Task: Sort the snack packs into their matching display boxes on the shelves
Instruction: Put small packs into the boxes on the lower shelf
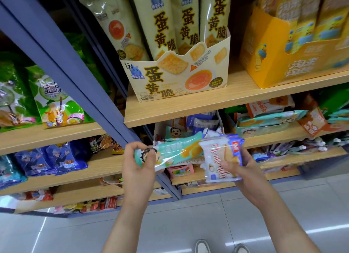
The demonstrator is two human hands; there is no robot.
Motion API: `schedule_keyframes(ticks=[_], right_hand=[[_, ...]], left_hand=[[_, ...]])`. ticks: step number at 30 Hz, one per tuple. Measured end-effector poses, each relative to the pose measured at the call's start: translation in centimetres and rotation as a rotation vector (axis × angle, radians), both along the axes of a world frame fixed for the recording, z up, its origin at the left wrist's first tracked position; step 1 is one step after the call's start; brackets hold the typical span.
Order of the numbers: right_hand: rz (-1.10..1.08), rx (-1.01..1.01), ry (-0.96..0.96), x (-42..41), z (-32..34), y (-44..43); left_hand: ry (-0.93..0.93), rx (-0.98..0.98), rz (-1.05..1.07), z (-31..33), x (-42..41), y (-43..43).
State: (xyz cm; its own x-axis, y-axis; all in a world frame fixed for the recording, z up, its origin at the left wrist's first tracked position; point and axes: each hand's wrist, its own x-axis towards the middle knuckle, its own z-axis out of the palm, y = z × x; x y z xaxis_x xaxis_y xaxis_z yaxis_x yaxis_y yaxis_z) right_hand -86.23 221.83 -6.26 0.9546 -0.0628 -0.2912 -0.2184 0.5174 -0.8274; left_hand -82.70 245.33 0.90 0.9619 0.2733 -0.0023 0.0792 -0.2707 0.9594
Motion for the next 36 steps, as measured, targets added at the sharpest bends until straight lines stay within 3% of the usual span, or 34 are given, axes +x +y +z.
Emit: schedule_keyframes(ticks=[3, 7, 12, 15, 19, 22, 24, 26, 29, 36], right_hand=[[0.084, 0.372, -0.025, -0.5, 0.0, 0.1], [0.192, 0.485, -0.069, -1.3, -0.2, 2.2], [0.311, 0.638, -0.163, -1.7, -1.0, 3.2], [0.148, 0.489, -0.023, -1.7, -1.1, 2.6], [0.079, 0.132, 0.051, -1.3, -0.3, 2.1], [0.051, -0.176, 0.085, -0.8, 0.7, 2.3], [0.035, -0.285, 0.093, -0.5, 0.8, 2.7], [-0.001, -0.325, 0.100, -0.3, 0.6, 3.0], [-0.057, -0.354, 0.080, -0.1, 0.2, 3.1], [-0.176, -0.376, 0.070, 0.5, -0.5, 2.9]], left_hand=[[0.112, -0.290, 0.091, -0.9, -0.6, -0.4], [0.130, -0.525, 0.029, -2.5, -1.2, -2.2], [0.364, -0.564, -0.274, -3.1, -2.7, -3.9], [0.375, -0.362, -0.266, -3.1, -1.0, -3.0], [0.187, 0.256, -0.247, -3.7, 5.4, -1.8], [0.292, 0.707, -0.355, -5.1, 10.7, -2.9], [0.418, 0.866, -0.423, -6.1, 12.7, -3.8], [0.498, 0.901, -0.459, -7.3, 13.8, -4.2], [0.481, 0.796, -0.300, -8.7, 14.3, -3.9], [-0.001, 0.476, 0.018, -6.5, 9.2, -3.4]])
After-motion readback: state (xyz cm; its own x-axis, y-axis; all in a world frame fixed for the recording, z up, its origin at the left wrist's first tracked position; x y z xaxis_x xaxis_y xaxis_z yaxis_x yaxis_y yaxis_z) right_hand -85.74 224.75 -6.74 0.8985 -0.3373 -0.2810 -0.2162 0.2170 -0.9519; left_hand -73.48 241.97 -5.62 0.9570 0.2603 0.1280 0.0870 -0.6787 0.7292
